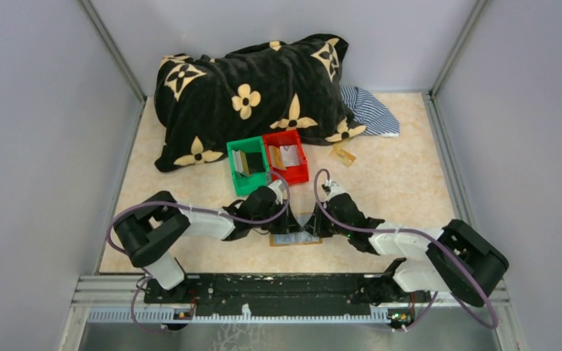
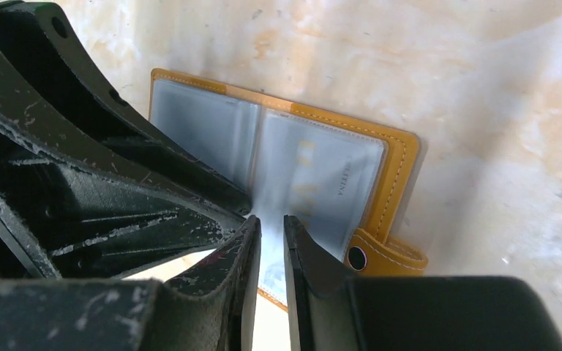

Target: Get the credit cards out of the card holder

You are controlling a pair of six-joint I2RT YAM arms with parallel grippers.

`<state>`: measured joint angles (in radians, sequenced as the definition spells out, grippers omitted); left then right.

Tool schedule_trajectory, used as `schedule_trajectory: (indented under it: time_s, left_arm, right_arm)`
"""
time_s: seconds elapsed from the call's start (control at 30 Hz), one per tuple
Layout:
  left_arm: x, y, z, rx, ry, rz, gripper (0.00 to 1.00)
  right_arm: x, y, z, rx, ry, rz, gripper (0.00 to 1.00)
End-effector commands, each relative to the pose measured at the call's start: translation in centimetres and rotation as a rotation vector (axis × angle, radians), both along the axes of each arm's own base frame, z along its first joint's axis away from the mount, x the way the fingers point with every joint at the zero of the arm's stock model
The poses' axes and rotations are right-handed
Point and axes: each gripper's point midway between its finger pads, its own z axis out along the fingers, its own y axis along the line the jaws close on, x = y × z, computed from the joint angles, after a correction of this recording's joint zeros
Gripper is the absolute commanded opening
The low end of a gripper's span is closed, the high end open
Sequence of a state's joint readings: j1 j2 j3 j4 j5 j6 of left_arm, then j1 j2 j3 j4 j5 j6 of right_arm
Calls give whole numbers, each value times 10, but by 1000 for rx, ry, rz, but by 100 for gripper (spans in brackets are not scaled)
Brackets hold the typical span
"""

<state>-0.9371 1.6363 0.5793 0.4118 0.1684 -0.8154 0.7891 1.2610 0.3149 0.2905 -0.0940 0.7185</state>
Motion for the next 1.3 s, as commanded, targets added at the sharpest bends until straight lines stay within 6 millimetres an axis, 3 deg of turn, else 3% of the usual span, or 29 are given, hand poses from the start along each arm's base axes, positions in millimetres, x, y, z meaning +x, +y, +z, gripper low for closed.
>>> schedule_trajectory:
  time_s: [0.0, 0.13, 0.37, 0.77, 0.9, 1.1, 1.27]
  left_arm:
    - [-5, 8, -33, 96, 85, 37, 30]
    - [-5, 25, -42, 156, 100, 89, 28]
    - [1, 30, -22, 151, 49, 102, 27]
    - [0, 29, -19, 171, 50, 77, 27]
    - [0, 27, -22, 173, 53, 68, 27]
    - [0, 26, -26, 181, 48, 52, 26]
    - [-1, 22, -27, 167, 54, 34, 25]
  right_arm:
    - [-4, -18, -2, -26, 5, -42, 20]
    - [1, -32, 3, -25, -10, -81, 26]
    - [8, -49, 5, -49, -27, -112, 28]
    - [4, -38, -1, -17, 2, -61, 29]
    - [6, -34, 12, 7, -24, -46, 29]
    - [14, -34, 52, 42, -119, -49, 28]
    - [12, -27, 45, 34, -95, -10, 27]
